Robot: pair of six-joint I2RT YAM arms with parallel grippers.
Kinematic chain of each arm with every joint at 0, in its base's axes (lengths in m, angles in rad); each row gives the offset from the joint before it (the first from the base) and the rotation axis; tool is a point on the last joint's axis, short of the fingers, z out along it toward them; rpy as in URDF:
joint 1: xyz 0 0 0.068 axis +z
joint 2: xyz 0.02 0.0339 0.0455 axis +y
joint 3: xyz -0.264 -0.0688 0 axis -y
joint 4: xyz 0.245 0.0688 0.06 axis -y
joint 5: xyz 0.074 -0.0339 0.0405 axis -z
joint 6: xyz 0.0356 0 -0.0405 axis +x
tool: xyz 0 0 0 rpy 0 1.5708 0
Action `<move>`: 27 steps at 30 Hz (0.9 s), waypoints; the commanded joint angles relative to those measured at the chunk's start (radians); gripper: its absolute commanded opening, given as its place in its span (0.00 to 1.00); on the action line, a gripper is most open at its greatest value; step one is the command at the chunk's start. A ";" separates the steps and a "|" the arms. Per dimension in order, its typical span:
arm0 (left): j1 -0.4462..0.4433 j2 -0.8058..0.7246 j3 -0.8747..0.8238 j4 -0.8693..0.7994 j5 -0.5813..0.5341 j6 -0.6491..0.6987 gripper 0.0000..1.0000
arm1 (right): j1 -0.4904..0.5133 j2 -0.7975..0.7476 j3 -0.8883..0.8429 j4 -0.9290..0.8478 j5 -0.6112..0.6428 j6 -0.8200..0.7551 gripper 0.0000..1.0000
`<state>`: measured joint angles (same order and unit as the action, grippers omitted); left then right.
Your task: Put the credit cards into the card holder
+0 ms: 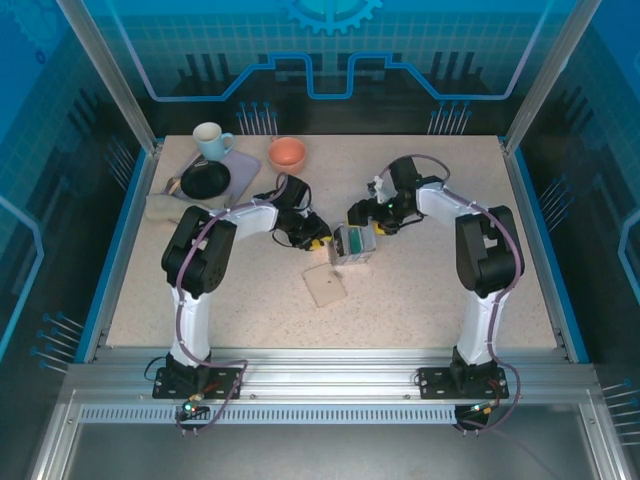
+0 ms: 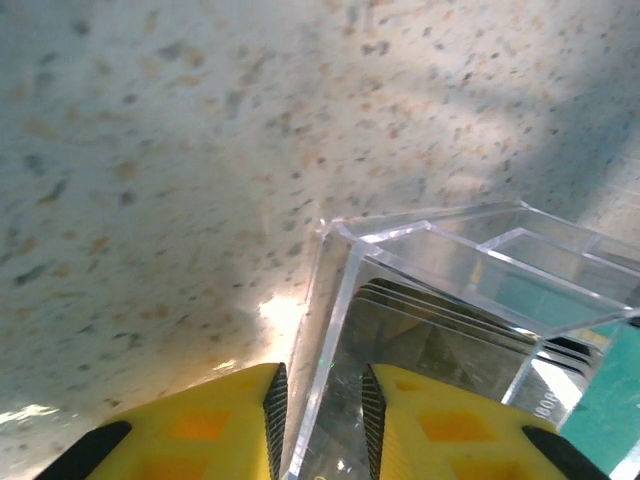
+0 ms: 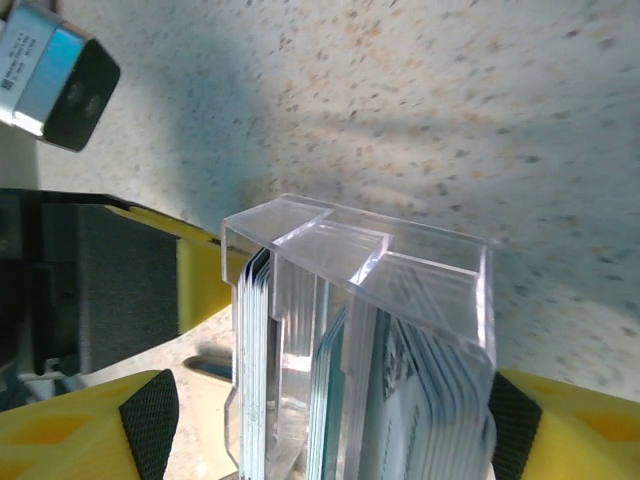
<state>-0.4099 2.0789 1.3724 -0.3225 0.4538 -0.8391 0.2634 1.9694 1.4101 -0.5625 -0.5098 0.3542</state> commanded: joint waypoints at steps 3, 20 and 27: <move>0.000 -0.009 0.028 -0.017 0.033 0.012 0.31 | 0.020 -0.122 0.062 -0.143 0.348 0.001 0.81; 0.055 -0.230 -0.207 0.005 -0.141 -0.034 0.31 | 0.380 0.019 0.288 -0.366 0.757 0.052 0.43; 0.084 -0.297 -0.315 0.067 -0.161 -0.085 0.33 | 0.431 0.103 0.338 -0.394 0.793 0.066 0.43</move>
<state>-0.3340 1.8194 1.0847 -0.2836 0.3172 -0.8925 0.6724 2.0480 1.7039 -0.9104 0.2333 0.3935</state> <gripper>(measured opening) 0.325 0.434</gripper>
